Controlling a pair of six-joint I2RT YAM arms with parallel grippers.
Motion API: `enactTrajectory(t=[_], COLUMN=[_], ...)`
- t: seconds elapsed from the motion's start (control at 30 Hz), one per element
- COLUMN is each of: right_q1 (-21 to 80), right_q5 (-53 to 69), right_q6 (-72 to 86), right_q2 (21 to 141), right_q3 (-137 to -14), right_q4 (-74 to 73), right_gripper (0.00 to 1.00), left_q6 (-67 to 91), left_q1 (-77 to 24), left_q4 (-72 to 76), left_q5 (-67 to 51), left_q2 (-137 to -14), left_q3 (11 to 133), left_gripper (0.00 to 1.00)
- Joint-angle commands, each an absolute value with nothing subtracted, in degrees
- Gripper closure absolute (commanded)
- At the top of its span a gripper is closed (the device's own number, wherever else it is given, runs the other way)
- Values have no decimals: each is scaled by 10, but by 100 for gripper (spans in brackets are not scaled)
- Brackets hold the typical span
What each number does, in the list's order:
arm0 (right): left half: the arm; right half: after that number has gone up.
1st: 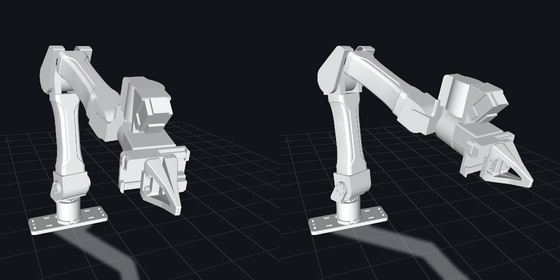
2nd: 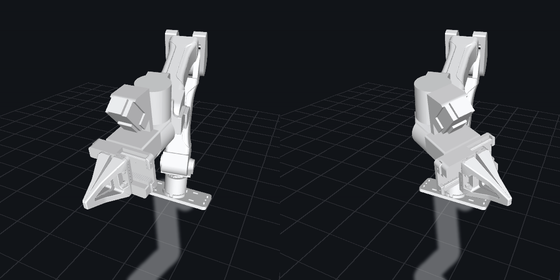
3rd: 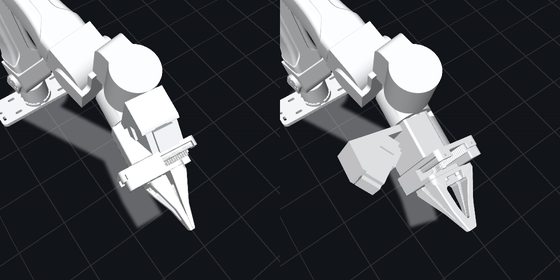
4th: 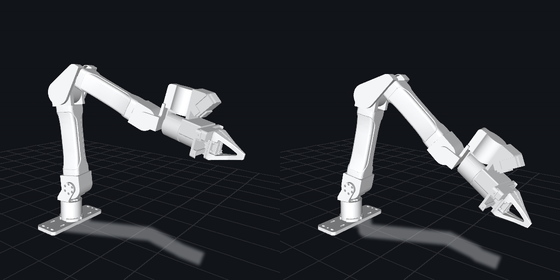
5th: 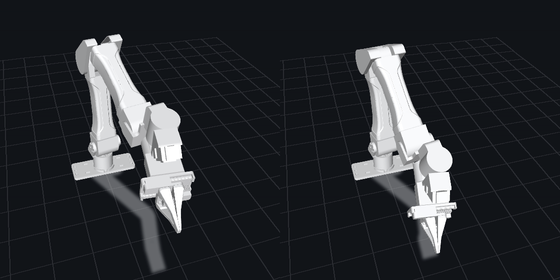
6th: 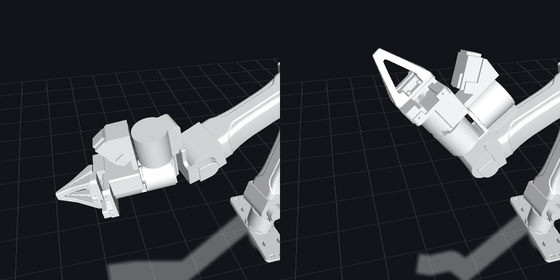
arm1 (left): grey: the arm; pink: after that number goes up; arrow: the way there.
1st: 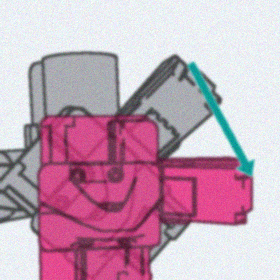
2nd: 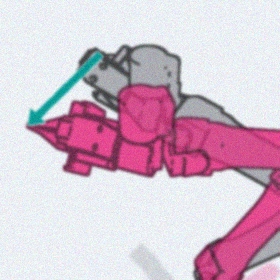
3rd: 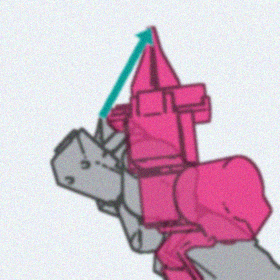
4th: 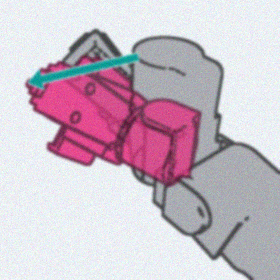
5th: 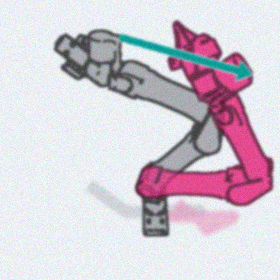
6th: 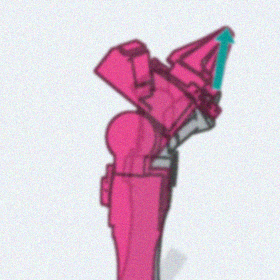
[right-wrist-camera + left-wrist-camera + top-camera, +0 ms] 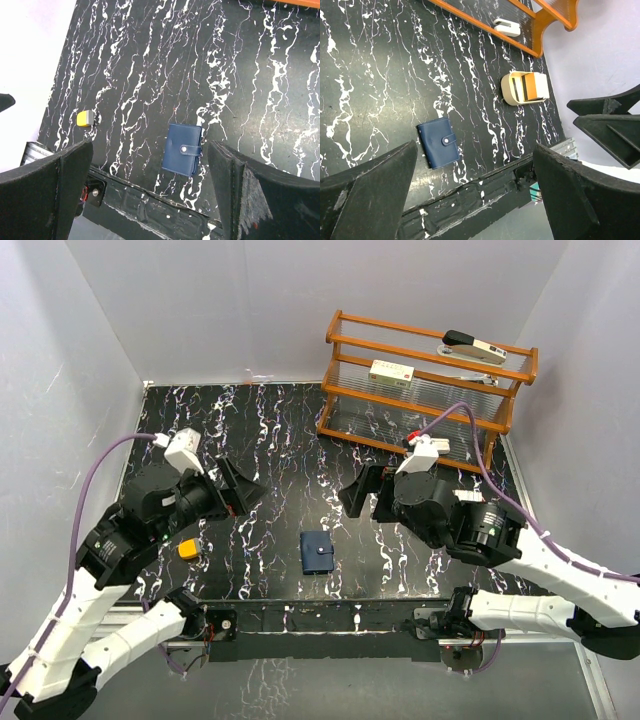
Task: Put the credit cards into the card holder
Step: Reset both arms
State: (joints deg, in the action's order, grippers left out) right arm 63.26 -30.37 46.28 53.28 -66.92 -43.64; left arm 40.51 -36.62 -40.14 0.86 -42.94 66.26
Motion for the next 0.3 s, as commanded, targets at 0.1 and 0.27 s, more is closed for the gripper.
enactTrajectory(t=[0.1, 0.27], right_q1=[632, 632], right_q5=[-304, -296], right_q6=[473, 471], right_q2=[516, 516], right_q3=[-652, -645], right_q4=[-398, -389], right_gripper=[2, 2], left_q6=[410, 403], left_q1=[-369, -369], left_q4=[-362, -356], left_q5=[-16, -5], left_q2=[-403, -400], left_q3=[604, 595], left_gripper=[1, 1])
